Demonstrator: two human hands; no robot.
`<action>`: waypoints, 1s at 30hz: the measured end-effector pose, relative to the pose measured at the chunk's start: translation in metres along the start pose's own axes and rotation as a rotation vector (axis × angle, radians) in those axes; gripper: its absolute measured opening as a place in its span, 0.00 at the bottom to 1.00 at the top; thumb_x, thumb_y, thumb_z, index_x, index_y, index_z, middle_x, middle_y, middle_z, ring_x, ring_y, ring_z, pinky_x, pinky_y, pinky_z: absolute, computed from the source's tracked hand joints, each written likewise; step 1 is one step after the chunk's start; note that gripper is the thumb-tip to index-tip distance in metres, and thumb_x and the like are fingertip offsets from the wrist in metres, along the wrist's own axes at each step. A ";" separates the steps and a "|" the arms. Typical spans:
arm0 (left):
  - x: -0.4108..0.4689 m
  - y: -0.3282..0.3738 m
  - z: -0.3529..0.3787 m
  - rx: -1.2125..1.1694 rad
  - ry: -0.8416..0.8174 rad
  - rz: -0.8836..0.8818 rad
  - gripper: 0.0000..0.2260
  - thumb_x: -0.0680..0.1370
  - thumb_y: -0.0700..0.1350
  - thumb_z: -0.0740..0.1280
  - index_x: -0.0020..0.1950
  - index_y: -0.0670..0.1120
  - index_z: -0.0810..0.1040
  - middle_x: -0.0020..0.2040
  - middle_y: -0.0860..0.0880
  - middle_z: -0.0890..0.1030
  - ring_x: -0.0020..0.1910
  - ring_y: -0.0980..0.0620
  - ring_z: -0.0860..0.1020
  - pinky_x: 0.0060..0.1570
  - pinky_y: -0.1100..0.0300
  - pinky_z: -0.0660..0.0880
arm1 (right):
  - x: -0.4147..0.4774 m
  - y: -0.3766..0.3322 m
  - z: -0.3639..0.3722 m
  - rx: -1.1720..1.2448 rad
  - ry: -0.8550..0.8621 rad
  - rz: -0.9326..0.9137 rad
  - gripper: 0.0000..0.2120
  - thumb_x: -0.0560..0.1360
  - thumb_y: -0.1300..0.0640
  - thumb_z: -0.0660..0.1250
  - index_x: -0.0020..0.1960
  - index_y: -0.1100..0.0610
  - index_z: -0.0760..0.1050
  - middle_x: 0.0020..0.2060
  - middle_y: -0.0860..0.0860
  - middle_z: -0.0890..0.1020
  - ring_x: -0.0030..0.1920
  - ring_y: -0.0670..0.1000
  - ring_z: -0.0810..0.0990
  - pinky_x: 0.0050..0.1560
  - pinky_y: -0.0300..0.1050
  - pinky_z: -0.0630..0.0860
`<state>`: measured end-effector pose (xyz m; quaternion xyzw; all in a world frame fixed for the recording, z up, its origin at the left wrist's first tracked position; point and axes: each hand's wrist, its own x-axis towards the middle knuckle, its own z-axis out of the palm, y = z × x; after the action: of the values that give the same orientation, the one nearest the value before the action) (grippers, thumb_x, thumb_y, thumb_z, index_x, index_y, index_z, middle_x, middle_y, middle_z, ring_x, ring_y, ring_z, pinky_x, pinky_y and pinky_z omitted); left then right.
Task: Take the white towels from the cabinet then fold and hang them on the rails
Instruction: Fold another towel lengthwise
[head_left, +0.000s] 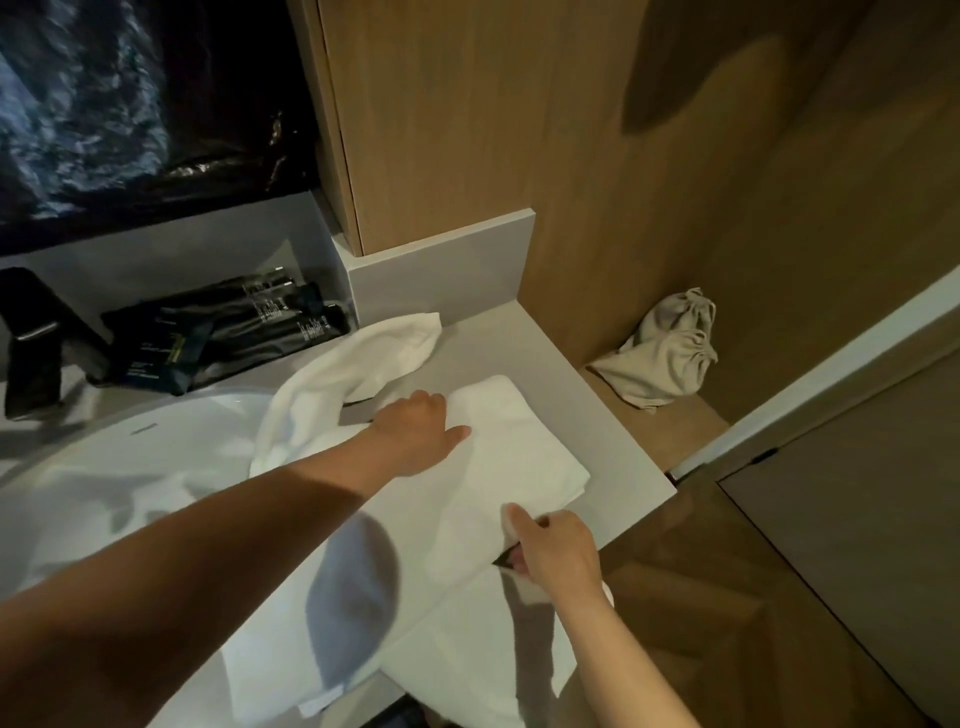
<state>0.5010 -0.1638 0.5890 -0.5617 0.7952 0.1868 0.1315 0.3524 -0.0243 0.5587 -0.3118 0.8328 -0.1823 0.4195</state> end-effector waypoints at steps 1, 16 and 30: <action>0.001 -0.002 0.000 -0.017 0.008 -0.001 0.27 0.81 0.62 0.52 0.67 0.41 0.66 0.64 0.41 0.71 0.61 0.40 0.73 0.56 0.50 0.70 | -0.001 -0.002 0.002 0.045 0.022 0.005 0.19 0.75 0.41 0.64 0.42 0.57 0.78 0.38 0.51 0.83 0.40 0.51 0.82 0.41 0.45 0.78; 0.013 -0.030 -0.008 -0.279 0.086 -0.059 0.32 0.71 0.65 0.69 0.64 0.43 0.71 0.63 0.47 0.75 0.61 0.46 0.74 0.51 0.56 0.69 | -0.004 -0.041 0.016 0.615 0.073 0.251 0.13 0.79 0.52 0.63 0.60 0.59 0.70 0.48 0.52 0.78 0.52 0.56 0.76 0.58 0.53 0.76; 0.002 -0.024 -0.032 -0.553 0.162 -0.033 0.11 0.80 0.52 0.62 0.54 0.45 0.71 0.49 0.48 0.74 0.47 0.47 0.72 0.43 0.58 0.65 | -0.003 -0.053 0.018 0.752 0.108 0.257 0.21 0.83 0.49 0.56 0.67 0.63 0.69 0.58 0.58 0.77 0.55 0.58 0.74 0.55 0.49 0.70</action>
<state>0.5226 -0.1867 0.6128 -0.6023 0.7126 0.3490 -0.0874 0.3877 -0.0624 0.5798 -0.0197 0.7612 -0.4364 0.4794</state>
